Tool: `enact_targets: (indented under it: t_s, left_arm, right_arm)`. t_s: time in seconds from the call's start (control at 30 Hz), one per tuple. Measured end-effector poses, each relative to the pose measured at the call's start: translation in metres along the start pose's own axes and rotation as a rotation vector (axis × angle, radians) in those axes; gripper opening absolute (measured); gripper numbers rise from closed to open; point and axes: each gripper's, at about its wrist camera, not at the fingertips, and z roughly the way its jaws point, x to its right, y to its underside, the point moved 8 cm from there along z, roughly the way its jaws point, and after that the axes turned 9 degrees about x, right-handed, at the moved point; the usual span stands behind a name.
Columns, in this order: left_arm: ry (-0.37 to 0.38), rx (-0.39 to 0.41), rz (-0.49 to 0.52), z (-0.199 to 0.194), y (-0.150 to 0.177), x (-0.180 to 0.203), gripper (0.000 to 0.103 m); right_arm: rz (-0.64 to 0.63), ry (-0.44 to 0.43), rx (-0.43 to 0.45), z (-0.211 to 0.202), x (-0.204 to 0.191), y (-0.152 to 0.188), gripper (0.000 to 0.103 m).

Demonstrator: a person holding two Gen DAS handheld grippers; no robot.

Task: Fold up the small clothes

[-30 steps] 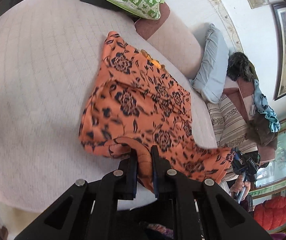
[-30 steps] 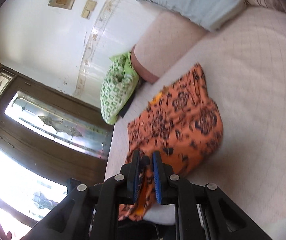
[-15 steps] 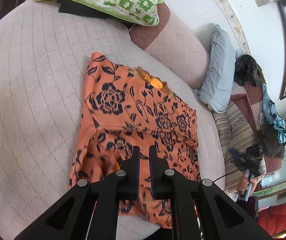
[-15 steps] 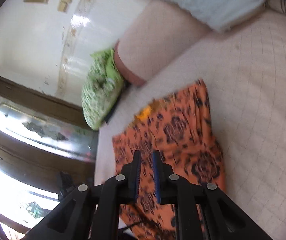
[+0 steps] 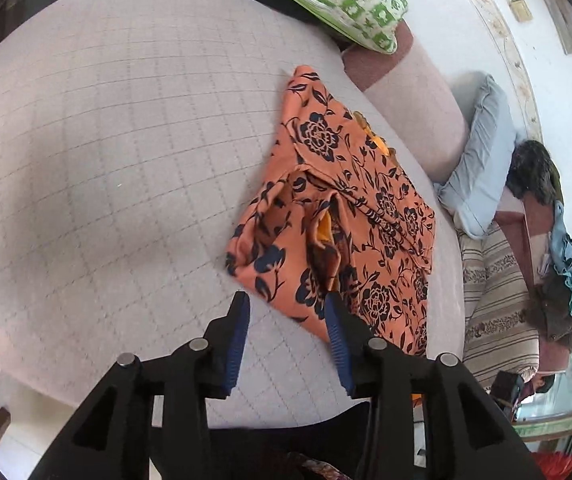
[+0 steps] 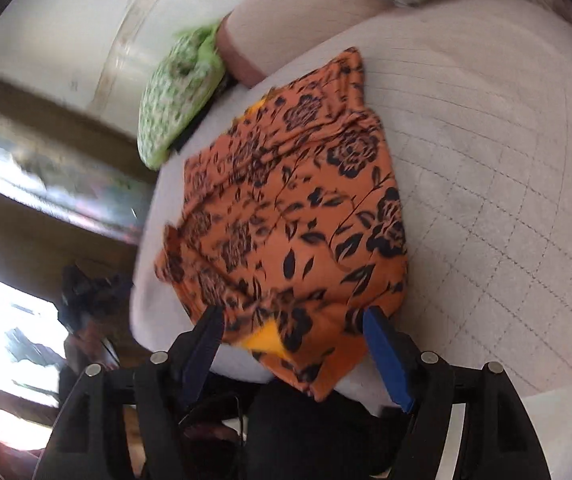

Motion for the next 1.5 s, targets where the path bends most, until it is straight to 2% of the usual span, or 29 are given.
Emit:
enact_targets:
  t_s: [0.03, 0.17, 0.2, 0.33, 0.47, 0.53, 0.57, 0.63, 0.73, 0.8, 0.87, 0.93, 1.0, 1.07, 1.2, 1.33, 1.5]
  left_arm:
    - [-0.005, 0.008, -0.014, -0.001, 0.0, -0.001, 0.051]
    - [-0.024, 0.031, -0.067, 0.0, -0.009, 0.0, 0.055]
    - [-0.024, 0.035, -0.073, 0.002, -0.012, 0.003, 0.059]
    - [-0.032, 0.039, -0.056, 0.02, -0.03, 0.02, 0.066]
    - [-0.053, 0.003, -0.033, 0.055, -0.046, 0.034, 0.074]
    - [-0.061, -0.022, -0.043, 0.071, -0.049, 0.037, 0.074]
    - [-0.057, -0.042, -0.052, 0.08, -0.049, 0.039, 0.074]
    - [-0.03, -0.077, -0.056, 0.095, -0.045, 0.048, 0.074]
    - [-0.044, -0.081, -0.009, 0.11, -0.042, 0.058, 0.074]
    - [-0.065, -0.082, 0.033, 0.116, -0.04, 0.062, 0.073]
    - [-0.113, -0.089, 0.07, 0.123, -0.039, 0.062, 0.065]
    - [-0.139, -0.118, 0.067, 0.134, -0.037, 0.06, 0.052]
    - [-0.175, -0.147, 0.057, 0.146, -0.034, 0.055, 0.049]
    - [-0.248, -0.182, 0.061, 0.158, -0.028, 0.046, 0.038]
    - [-0.29, -0.179, 0.083, 0.162, -0.026, 0.041, 0.013]
    - [-0.275, -0.156, 0.085, 0.154, -0.029, 0.041, 0.009]
    - [-0.191, -0.111, 0.056, 0.133, -0.046, 0.051, 0.008]
  right_arm:
    - [-0.037, 0.045, -0.004, 0.002, -0.004, 0.005, 0.075]
    - [-0.24, 0.337, -0.003, 0.021, -0.006, 0.023, 0.075]
    - [-0.266, 0.372, -0.005, 0.027, -0.004, 0.027, 0.075]
    - [-0.226, 0.378, -0.027, 0.046, 0.008, 0.039, 0.075]
    - [-0.201, 0.423, -0.014, 0.046, 0.028, 0.039, 0.072]
    - [-0.177, 0.422, -0.026, 0.047, 0.037, 0.038, 0.056]
    - [-0.161, 0.425, -0.029, 0.048, 0.043, 0.038, 0.052]
    - [-0.138, 0.433, -0.036, 0.05, 0.052, 0.038, 0.036]
    - [-0.092, 0.427, -0.03, 0.052, 0.066, 0.037, 0.032]
    - [-0.045, 0.391, -0.029, 0.054, 0.073, 0.035, 0.032]
    - [-0.023, 0.367, -0.032, 0.054, 0.076, 0.034, 0.032]
    - [-0.038, 0.36, -0.036, 0.055, 0.077, 0.034, 0.032]
    - [-0.067, 0.361, -0.037, 0.056, 0.075, 0.035, 0.032]
    - [-0.061, 0.351, -0.029, 0.055, 0.075, 0.036, 0.032]
    - [-0.021, 0.302, 0.001, 0.049, 0.076, 0.035, 0.029]
    - [0.047, 0.237, 0.086, 0.029, 0.075, 0.021, 0.021]
    - [0.049, 0.234, 0.216, 0.005, 0.069, -0.027, 0.017]
